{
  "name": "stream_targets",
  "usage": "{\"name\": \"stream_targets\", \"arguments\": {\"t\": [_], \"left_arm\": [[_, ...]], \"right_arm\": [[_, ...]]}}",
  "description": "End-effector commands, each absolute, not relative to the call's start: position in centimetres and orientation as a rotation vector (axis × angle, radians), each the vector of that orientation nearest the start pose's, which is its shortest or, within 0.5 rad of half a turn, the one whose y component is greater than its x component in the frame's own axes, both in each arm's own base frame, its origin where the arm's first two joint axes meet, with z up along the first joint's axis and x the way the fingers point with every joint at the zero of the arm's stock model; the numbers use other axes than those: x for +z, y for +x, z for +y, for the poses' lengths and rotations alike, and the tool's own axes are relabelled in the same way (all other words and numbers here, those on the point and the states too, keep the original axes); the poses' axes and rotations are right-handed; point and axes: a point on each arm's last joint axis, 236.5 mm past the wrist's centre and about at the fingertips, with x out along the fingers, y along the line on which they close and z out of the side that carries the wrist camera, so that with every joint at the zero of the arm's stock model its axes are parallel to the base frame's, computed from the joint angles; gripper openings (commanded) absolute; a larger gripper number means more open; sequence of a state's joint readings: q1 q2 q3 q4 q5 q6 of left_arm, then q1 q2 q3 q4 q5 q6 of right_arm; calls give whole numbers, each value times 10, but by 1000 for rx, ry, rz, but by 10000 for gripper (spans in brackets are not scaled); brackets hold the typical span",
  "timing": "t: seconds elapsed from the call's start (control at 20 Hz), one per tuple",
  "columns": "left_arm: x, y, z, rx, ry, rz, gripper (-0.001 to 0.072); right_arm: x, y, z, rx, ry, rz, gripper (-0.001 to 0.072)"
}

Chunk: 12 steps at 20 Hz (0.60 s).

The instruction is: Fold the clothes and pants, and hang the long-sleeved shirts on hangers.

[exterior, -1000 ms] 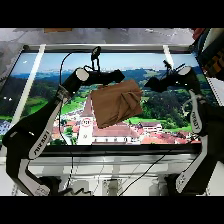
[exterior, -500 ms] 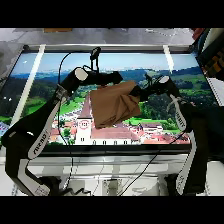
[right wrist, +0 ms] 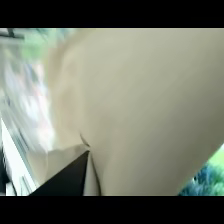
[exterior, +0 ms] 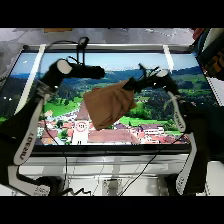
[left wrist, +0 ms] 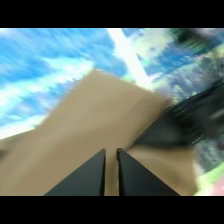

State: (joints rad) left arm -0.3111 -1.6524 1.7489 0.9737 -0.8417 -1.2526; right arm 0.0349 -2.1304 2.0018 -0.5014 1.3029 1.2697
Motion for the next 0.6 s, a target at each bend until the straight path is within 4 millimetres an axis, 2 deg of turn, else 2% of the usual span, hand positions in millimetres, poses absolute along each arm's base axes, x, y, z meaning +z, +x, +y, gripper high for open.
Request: {"name": "stream_targets", "arguments": {"t": [0.0,0.1,0.15,0.3,0.35,0.45,0.5,0.55], "left_arm": [[173,508,-231,-641,1,675,86],[194,489,-214,-620,89,671,77],[205,479,-207,-612,126,667,16],[244,445,-198,-618,167,627,16],[257,437,-196,-619,169,603,17],[280,424,-192,-617,171,553,17],[288,419,-191,-616,172,535,17],[294,415,-190,-615,172,521,17]], "right_arm": [[83,563,163,810,690,988,39],[126,561,103,730,677,910,38],[145,557,72,673,679,877,39],[196,534,-42,389,652,781,38],[206,520,-83,266,641,761,38],[217,475,-168,-27,657,759,38],[218,445,-205,-157,665,775,38],[217,416,-231,-245,676,796,38]]}}
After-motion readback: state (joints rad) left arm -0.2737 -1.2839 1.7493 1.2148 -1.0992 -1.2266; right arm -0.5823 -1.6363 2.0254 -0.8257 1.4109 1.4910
